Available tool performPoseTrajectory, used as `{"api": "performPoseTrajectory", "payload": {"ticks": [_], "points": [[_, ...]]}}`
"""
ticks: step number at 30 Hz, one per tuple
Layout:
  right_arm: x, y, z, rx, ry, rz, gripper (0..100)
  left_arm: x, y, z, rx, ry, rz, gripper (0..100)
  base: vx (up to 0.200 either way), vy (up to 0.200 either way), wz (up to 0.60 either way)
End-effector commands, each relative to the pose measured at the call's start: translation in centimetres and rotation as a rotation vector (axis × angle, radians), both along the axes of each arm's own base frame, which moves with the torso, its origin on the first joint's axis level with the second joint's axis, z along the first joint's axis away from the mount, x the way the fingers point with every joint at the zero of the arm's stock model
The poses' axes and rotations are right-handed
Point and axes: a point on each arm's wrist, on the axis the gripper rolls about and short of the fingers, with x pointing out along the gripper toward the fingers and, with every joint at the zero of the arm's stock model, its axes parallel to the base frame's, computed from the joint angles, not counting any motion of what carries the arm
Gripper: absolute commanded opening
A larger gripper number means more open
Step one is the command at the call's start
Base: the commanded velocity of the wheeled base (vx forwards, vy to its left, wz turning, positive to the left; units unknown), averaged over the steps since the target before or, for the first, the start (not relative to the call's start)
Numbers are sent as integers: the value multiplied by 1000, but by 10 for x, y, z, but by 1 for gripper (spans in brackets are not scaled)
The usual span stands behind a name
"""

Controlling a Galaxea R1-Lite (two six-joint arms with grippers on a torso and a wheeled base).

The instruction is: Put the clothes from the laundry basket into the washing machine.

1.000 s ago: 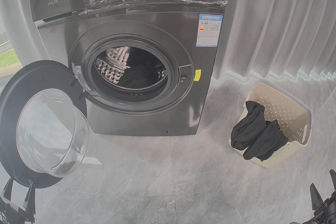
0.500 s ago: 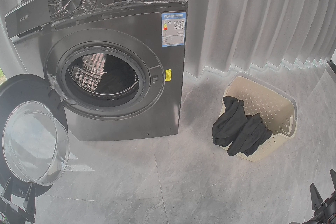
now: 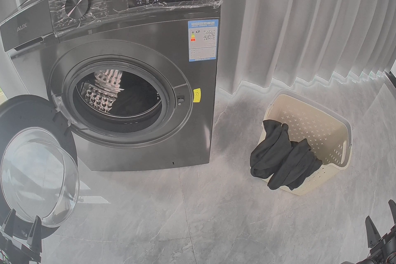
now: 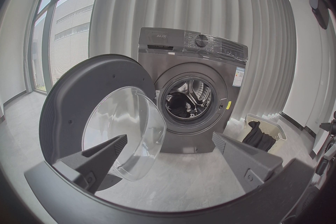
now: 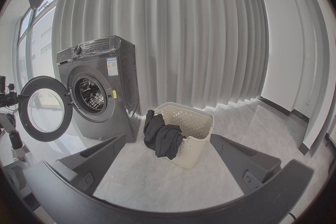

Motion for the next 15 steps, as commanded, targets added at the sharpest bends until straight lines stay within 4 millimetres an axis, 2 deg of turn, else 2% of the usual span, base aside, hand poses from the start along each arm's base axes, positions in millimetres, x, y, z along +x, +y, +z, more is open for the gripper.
{"api": "performPoseTrajectory", "payload": {"ticks": [1, 8, 13, 15], "points": [[0, 0, -5, 0, 0, 0, 100, 1, 0, -5, 2, 18, 0, 100, 0, 0, -600], [0, 0, -5, 0, 0, 0, 100, 1, 0, -5, 0, 19, 0, 100, 0, 0, -600], [0, 0, -5, 0, 0, 0, 100, 1, 0, -5, -4, 18, 2, 100, 0, 0, 0], [0, 0, -5, 0, 0, 0, 100, 1, 0, -5, -8, 17, 2, 100, 200, 0, 0]]}}
